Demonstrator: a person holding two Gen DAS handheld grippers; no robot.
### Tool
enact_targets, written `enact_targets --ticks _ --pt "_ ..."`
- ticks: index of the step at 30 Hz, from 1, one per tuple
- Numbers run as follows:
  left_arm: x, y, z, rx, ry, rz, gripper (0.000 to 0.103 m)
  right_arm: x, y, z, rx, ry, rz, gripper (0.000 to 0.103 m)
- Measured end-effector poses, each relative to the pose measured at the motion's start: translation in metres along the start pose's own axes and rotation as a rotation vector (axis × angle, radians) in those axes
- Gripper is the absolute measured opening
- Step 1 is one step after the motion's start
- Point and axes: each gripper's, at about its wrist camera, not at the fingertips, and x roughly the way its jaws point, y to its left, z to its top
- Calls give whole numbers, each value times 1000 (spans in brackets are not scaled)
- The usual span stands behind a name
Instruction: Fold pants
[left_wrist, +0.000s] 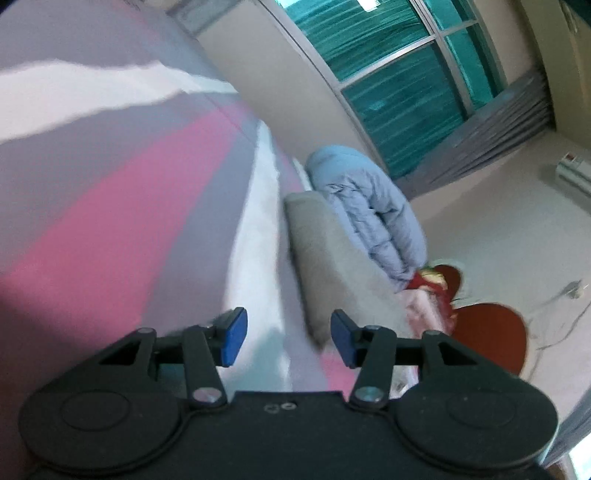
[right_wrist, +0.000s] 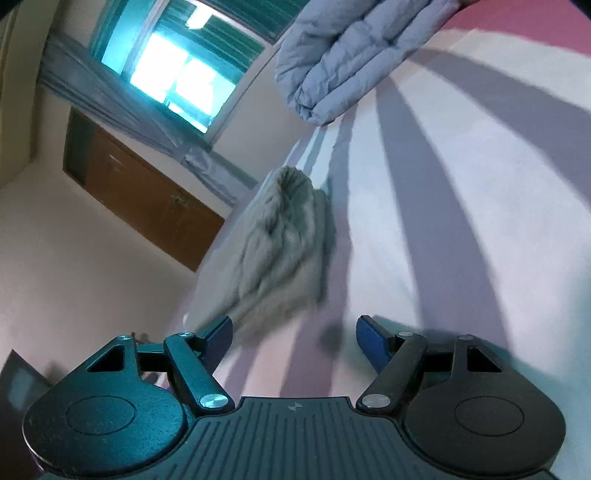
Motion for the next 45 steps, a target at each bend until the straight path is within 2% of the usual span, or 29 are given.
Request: enact_targets --ticks 3,4,7,8,9,11,13,15,18,20,23,26,28,33,36,39,45 --pt "-37 -9 -25 24 -29 53 42 -30 27 -40 -59 -10 -88 75" --pt "-48 -12 -33 41 -42 76 42 -38 39 -57 -105 -2 -111 84" --pt "-74 -25 -52 103 -59 146 42 -55 62 -103 -196 -26 -165 101" --pt "-76 -33 -55 132 -54 168 48 -48 73 -107 -255 19 -204 103" --pt "-82 -42 -59 161 -52 187 68 -54 85 -114 -287 -2 -254 103" --pt "-94 -63 -65 206 -82 221 97 -66 101 -127 -349 -63 -336 103" --pt "-109 -84 -69 233 -131 235 97 -81 118 -137 -385 -131 -401 103" --pt "-117 -103 -79 249 -140 236 97 -100 135 -152 -397 -184 -381 103" --pt "-128 -139 -106 388 -138 264 97 -125 169 -185 -467 -269 -411 103" --pt "-139 -162 -126 473 -168 269 97 -132 188 -210 -503 -268 -391 103" --pt "-148 -191 -158 549 -166 257 97 -135 219 -245 -624 -281 -394 103" --pt "-155 -215 -189 633 -176 219 97 -134 235 -268 -625 -256 -362 103" --pt "-164 -224 -202 646 -185 200 97 -133 246 -279 -631 -264 -368 103" --pt "-190 -230 -221 591 -214 199 97 -142 265 -300 -663 -295 -383 103" --pt "-197 -236 -229 645 -243 207 97 -147 276 -304 -661 -306 -386 103" --pt "-193 -242 -234 699 -229 237 97 -153 283 -305 -669 -320 -388 103" --pt "-192 -243 -236 719 -237 244 97 -144 284 -307 -717 -310 -413 103"
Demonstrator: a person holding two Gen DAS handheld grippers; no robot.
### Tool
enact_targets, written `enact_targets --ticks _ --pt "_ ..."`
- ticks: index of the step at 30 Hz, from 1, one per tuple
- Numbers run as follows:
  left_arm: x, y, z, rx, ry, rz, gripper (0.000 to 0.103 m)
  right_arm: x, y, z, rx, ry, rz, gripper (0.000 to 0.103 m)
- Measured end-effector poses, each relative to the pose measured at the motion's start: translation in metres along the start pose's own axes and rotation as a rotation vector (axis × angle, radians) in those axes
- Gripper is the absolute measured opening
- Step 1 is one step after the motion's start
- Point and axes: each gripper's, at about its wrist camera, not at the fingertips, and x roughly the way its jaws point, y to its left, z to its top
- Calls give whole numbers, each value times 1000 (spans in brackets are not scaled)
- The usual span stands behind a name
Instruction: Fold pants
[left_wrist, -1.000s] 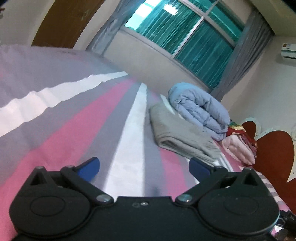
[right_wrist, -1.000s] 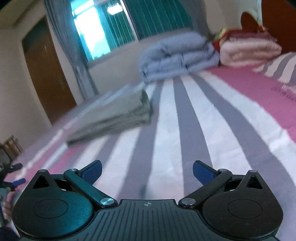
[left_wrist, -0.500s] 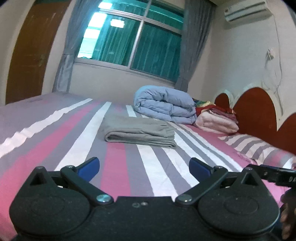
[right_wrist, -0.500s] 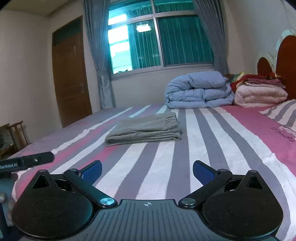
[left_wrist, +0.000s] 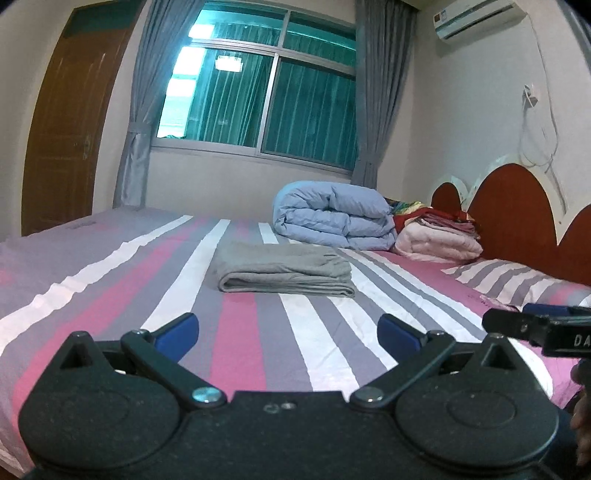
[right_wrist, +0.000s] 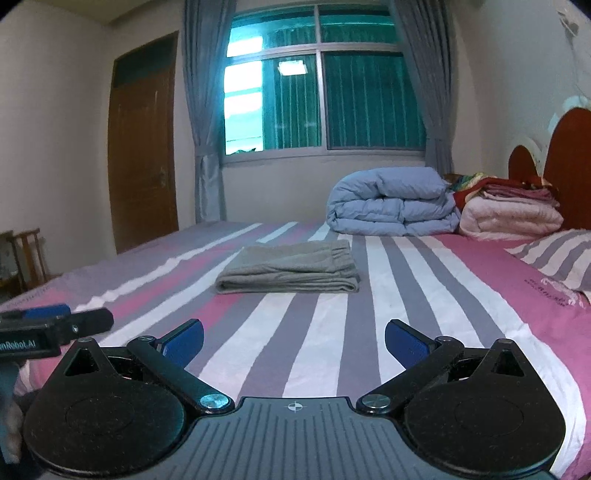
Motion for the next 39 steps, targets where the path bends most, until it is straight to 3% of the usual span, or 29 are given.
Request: enact_targets --ticks 10,39 --pt "3 -22 -6 133 18 0 97 5 -5 -3 -8 0 -1 103" --pt "0 -18 -4 107 14 13 97 6 -11 -4 -13 4 -1 103"
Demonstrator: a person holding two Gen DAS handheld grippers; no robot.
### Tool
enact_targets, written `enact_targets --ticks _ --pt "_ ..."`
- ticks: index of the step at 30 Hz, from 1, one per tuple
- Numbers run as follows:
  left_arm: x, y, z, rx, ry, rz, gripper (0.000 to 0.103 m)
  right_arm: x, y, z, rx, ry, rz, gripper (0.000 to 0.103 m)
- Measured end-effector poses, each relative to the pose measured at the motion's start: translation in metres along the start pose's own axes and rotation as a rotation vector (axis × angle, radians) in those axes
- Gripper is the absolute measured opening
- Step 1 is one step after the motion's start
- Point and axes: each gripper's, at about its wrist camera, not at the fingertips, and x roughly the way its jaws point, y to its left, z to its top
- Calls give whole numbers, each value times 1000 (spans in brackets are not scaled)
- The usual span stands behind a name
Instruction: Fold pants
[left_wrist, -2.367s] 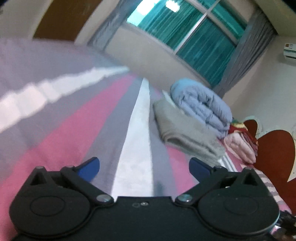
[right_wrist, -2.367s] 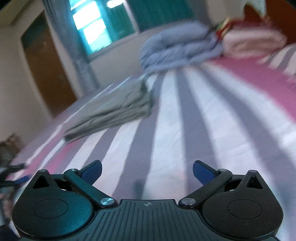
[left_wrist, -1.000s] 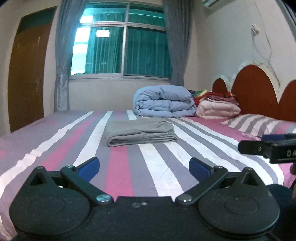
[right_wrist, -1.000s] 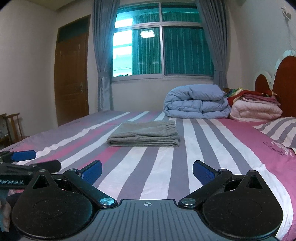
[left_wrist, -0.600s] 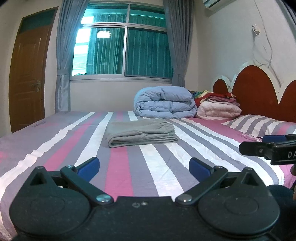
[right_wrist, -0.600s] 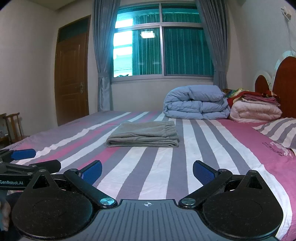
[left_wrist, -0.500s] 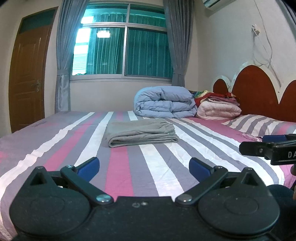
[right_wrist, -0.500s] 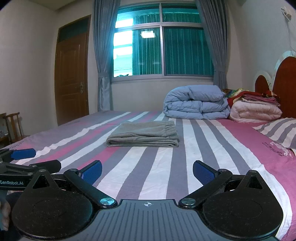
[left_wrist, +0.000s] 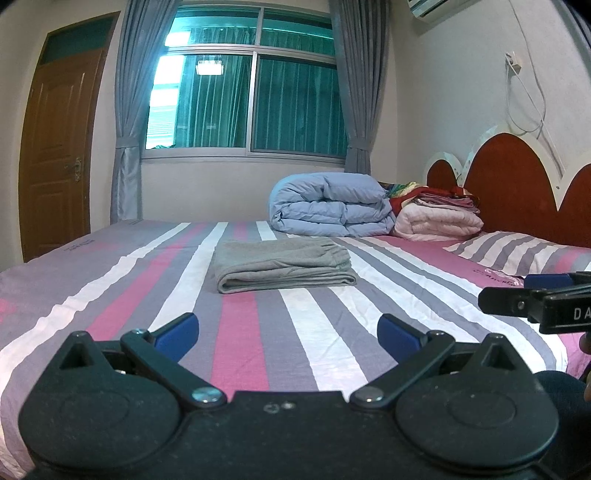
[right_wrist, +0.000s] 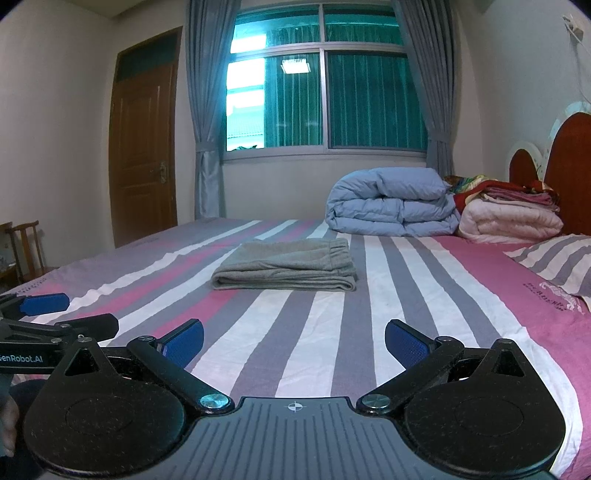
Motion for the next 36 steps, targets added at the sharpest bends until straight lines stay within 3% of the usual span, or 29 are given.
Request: enact_targets --ticks 36 --pt "-1 1 0 -1 0 1 97 -2 -8 -3 1 1 4 103"
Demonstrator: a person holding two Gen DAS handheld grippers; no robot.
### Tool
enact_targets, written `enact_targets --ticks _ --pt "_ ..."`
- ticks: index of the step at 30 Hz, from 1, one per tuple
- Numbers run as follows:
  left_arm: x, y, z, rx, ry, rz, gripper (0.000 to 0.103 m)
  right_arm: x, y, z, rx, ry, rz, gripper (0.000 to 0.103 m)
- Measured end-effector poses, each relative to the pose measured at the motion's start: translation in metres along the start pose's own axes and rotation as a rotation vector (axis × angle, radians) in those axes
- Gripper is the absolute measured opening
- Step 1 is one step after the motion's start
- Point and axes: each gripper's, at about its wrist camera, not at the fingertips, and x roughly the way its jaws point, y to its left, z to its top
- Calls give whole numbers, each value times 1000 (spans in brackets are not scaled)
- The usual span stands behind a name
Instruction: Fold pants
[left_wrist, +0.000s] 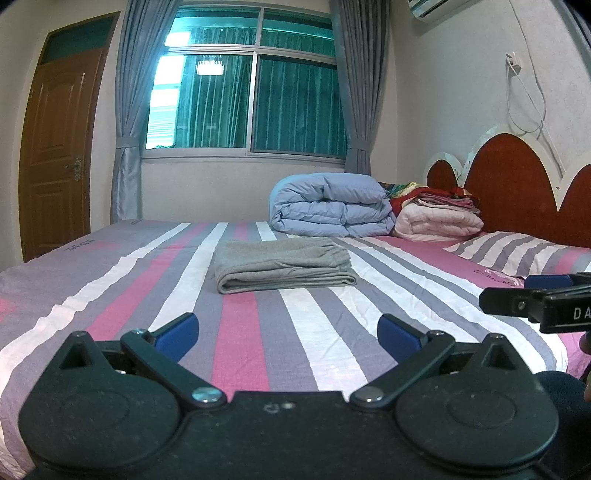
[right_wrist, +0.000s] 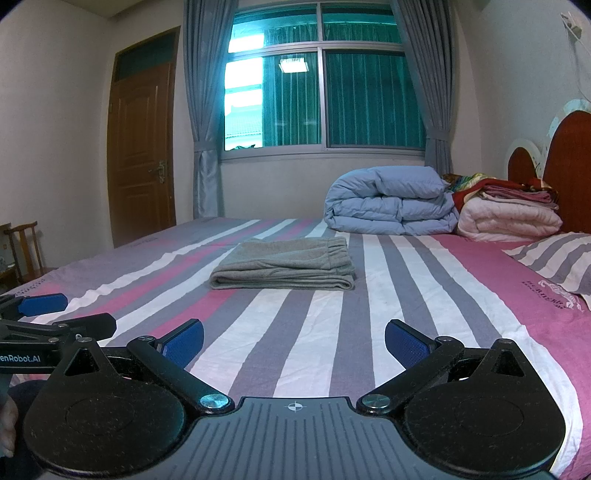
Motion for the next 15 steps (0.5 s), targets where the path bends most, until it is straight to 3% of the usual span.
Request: enact_targets --ticks 15 --pt "0 0 0 -2 -2 -1 97 -1 -2 0 -1 0 1 103"
